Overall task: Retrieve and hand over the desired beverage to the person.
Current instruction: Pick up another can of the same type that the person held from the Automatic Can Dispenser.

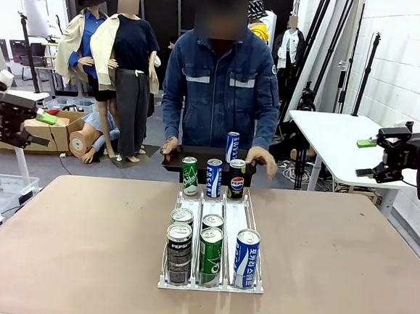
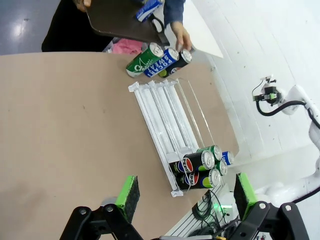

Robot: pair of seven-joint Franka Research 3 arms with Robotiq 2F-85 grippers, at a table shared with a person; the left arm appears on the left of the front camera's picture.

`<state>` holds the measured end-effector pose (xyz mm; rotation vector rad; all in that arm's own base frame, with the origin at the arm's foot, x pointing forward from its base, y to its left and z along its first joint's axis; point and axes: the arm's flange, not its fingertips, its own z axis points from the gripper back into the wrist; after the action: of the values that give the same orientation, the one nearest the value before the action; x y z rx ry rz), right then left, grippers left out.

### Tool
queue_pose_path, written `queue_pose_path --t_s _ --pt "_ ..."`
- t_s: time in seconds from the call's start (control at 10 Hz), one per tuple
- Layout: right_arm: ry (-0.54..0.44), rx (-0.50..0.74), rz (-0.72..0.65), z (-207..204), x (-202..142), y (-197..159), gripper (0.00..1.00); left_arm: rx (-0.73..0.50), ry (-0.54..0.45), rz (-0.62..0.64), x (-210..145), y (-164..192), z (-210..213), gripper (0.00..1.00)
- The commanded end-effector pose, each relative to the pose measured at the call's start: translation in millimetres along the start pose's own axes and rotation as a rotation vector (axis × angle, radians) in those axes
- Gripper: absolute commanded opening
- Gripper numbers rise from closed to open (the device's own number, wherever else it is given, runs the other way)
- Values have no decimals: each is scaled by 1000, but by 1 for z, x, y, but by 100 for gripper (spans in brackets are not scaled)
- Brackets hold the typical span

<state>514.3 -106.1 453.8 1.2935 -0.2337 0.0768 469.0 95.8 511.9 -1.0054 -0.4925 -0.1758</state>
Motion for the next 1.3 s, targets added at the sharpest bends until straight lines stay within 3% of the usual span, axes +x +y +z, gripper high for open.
queue_pose_path --t_s 0.0,0.6,1.2 --pt "27 11 34 8 3 -3 100 67 63 13 5 -21 -20 100" --pt "0 0 0 0 0 0 100 247 189 106 37 -80 -113 100" --pt "0 0 0 0 0 0 100 450 307 150 35 -149 -204 100"
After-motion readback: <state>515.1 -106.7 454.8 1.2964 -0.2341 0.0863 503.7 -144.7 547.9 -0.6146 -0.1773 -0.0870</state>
